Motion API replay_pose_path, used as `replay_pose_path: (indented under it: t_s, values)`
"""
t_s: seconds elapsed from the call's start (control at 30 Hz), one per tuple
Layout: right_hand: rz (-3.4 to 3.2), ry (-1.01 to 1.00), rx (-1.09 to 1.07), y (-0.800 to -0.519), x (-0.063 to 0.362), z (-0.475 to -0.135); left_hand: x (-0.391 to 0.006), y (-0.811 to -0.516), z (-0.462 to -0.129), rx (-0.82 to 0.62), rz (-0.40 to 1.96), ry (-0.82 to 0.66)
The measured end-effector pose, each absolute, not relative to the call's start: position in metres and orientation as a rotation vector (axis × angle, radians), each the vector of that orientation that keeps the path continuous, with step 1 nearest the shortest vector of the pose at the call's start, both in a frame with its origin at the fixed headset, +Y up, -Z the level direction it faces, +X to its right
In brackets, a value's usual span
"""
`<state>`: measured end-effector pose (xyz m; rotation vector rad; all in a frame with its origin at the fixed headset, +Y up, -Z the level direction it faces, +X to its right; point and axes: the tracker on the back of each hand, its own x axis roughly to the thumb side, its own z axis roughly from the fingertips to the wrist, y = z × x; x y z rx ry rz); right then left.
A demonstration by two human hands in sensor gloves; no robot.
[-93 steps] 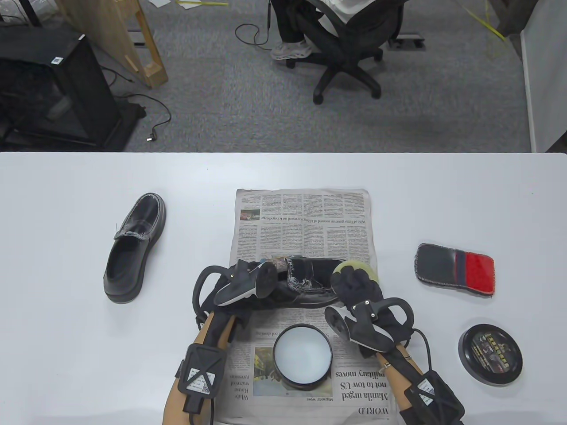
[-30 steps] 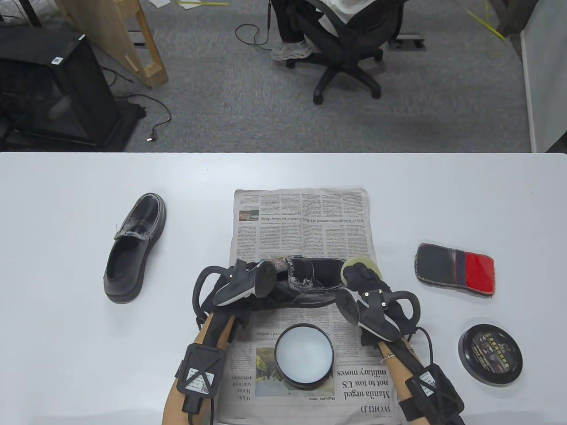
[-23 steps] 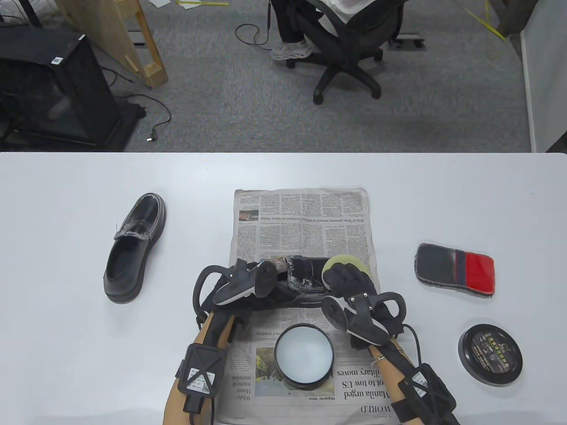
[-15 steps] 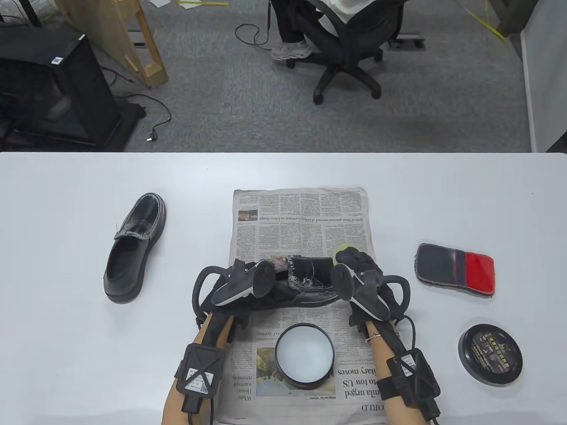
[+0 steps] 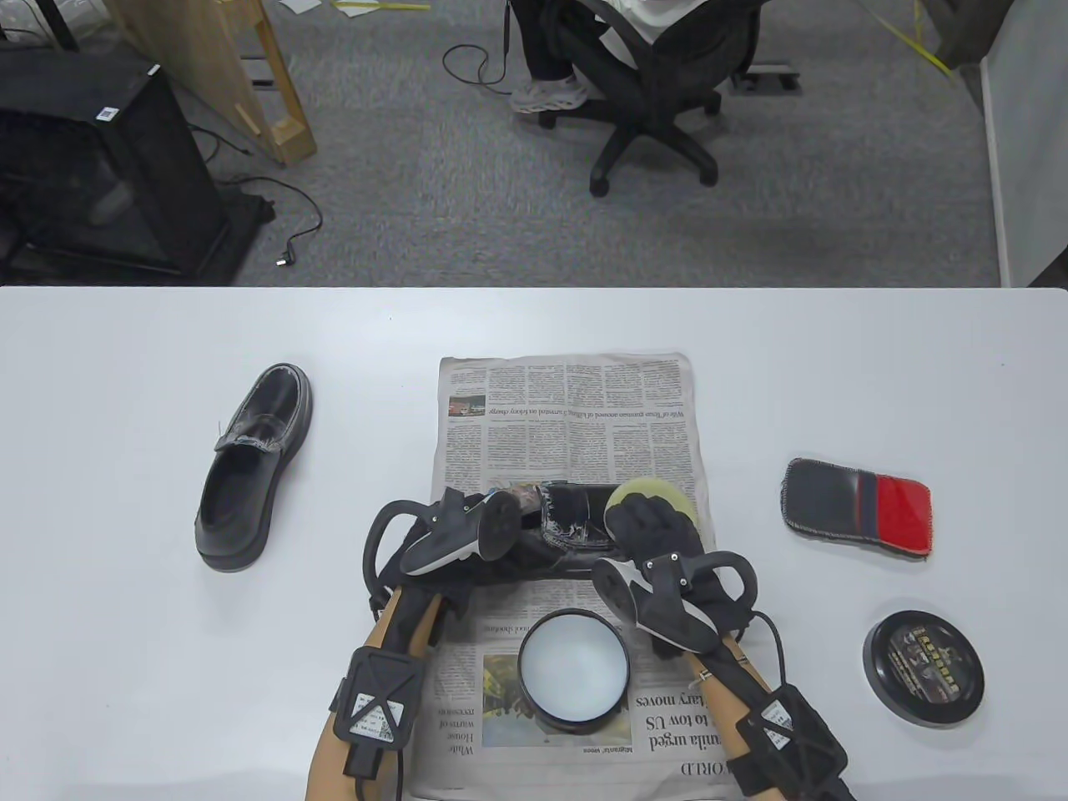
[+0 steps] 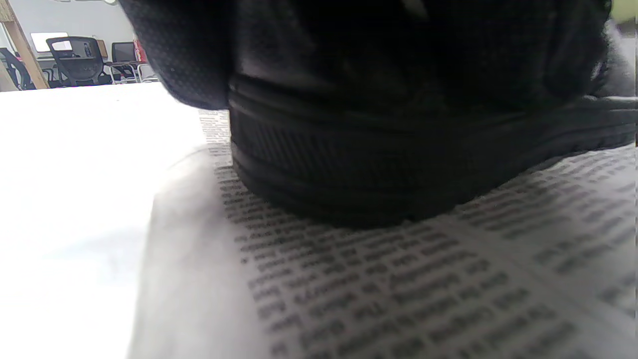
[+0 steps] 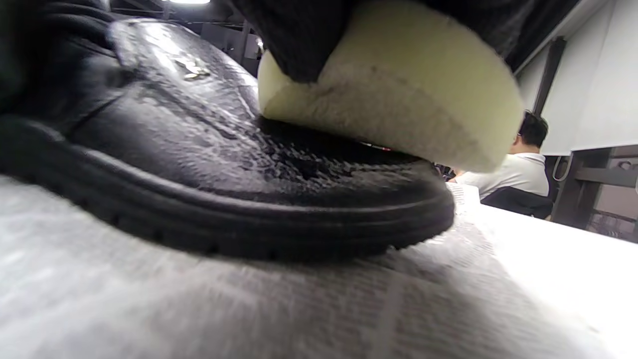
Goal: Dip and apply leather care cream with polishing sponge on shoes
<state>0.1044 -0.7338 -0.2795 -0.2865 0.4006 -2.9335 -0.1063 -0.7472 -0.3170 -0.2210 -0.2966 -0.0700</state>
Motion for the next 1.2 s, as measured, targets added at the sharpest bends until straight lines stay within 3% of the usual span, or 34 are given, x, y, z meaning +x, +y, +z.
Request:
replay_pose_path:
  t_s: [0.27,0.57,0.7,0.97,1.07,1.2]
  values:
    - [-2.969,0.305,-0.058,-0.738,0.134,-0.302,-0.108,-0.748,-0.316,-0.207,-0.058,-0.287]
    - [-2.844,0.327,-0.272,-0.737,0.126,-0.261,-0.106,-0.747,-0.316,-0.215,-0.084,-0.290]
    - [-2.886,0.391,-0.316,-0.733,0.109,-0.268,-0.106,-0.747,-0.317,-0.220,-0.074,-0.297]
    - [-2.969,0.331,-0.069,-0.735,0.120,-0.308,-0.108,-0.748,-0.316,-0.215,-0.053,-0.295]
    - [-2.932,0.298,-0.010,-0.739,0.134,-0.308,-0.109,-0.748,-0.316,-0.214,-0.052,-0.291]
    - [-2.894,0.295,-0.091,-0.739,0.139,-0.289,-0.108,-0.747,-0.316,-0.215,-0.069,-0.283]
